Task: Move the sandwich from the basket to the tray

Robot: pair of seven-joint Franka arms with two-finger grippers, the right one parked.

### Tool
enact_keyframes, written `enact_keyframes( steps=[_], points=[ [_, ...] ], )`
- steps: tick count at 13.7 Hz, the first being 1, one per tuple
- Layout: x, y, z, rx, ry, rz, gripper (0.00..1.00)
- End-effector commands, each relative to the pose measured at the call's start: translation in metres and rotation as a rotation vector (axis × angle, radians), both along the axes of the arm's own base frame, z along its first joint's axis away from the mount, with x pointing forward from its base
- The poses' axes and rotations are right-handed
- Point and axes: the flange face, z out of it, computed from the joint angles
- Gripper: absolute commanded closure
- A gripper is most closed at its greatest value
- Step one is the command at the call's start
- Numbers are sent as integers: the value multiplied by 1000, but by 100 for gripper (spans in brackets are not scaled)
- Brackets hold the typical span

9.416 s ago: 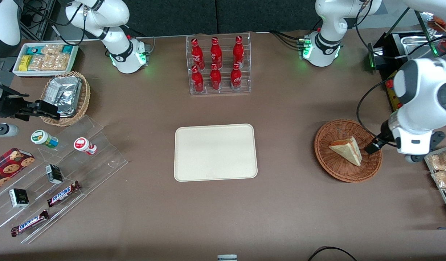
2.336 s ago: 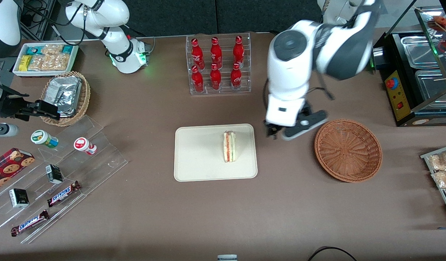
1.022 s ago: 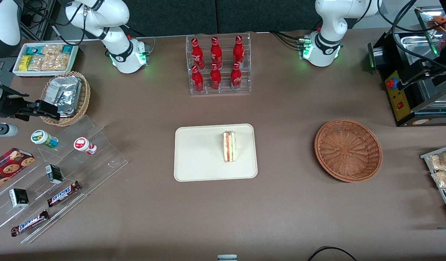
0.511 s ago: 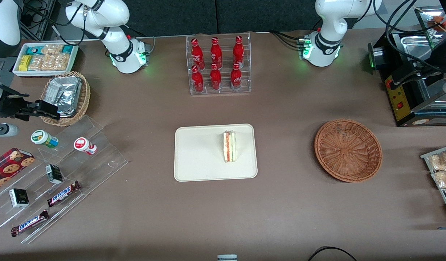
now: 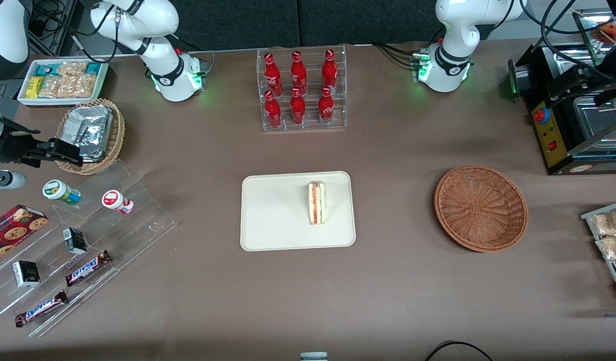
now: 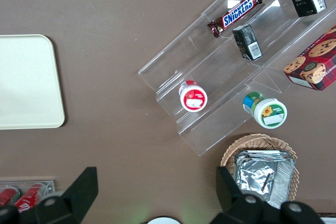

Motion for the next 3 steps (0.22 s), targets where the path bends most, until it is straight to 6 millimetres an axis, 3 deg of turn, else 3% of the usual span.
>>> enact_keyframes(
  steps=[1,3],
  points=[
    [1,-15,5,5,-12,-43,0],
    [3,-17,3,28,-6,-45,0]
  ],
)
